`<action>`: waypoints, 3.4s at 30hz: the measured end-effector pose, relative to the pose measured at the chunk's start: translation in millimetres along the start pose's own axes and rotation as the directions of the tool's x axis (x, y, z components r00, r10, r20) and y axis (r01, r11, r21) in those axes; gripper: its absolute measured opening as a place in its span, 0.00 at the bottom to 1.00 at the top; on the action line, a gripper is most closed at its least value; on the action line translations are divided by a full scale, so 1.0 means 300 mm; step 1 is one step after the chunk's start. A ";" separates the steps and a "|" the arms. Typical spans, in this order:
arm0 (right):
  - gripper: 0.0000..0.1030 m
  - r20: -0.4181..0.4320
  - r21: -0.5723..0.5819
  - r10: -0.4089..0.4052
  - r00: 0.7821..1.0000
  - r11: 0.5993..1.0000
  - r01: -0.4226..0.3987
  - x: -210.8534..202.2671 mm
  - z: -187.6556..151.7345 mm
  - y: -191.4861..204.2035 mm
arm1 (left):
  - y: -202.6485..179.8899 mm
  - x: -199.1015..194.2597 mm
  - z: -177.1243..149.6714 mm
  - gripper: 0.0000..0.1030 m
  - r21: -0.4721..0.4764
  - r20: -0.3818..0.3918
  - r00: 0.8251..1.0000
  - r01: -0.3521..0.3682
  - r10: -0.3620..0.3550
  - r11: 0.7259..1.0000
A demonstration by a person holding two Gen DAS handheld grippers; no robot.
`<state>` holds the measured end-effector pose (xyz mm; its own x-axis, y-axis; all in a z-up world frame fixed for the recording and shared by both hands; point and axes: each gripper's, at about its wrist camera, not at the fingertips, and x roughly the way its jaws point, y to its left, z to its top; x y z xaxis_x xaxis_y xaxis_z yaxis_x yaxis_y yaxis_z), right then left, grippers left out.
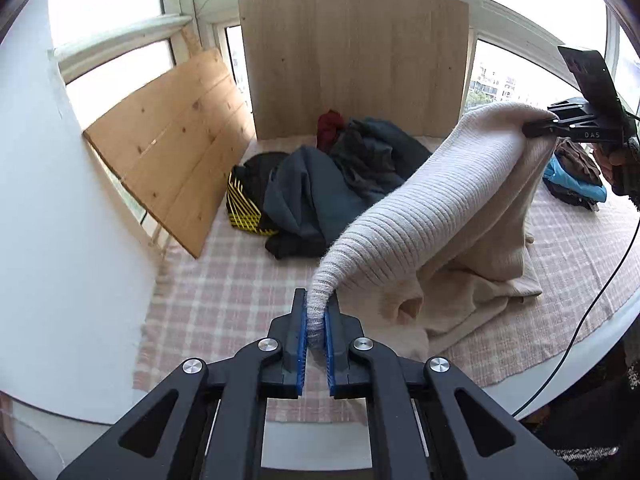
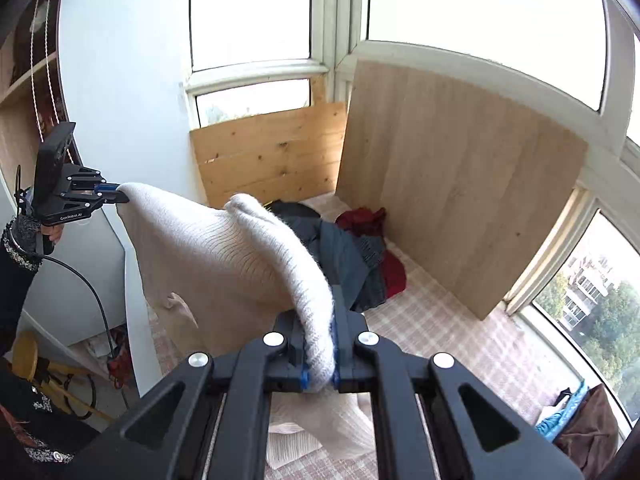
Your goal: Fold clothes
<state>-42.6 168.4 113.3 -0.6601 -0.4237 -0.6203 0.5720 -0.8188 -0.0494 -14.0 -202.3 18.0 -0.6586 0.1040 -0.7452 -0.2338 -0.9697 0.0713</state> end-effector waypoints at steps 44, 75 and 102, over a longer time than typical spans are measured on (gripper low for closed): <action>0.25 -0.482 0.239 -0.185 0.856 0.912 0.332 0.215 -0.686 -0.791 | -0.592 0.793 0.543 0.14 0.405 -0.211 0.977 0.118 -0.033 0.907; 0.46 -0.526 -0.205 0.185 0.830 0.920 -0.335 1.208 -0.240 -0.347 | -0.688 0.317 -0.504 0.47 -0.244 -0.402 0.857 0.237 -0.321 0.940; 0.08 -0.358 -0.276 0.064 0.931 0.946 -0.172 1.090 -0.156 -0.418 | -0.692 0.283 -0.474 0.12 -0.303 -0.371 0.895 0.136 -0.248 0.943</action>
<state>-307.3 150.6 -120.0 -0.4035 -0.3082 -0.8615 0.7887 -0.5944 -0.1567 80.2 -23.7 -154.5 -0.2655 0.2517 -0.9307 -0.0929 -0.9675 -0.2351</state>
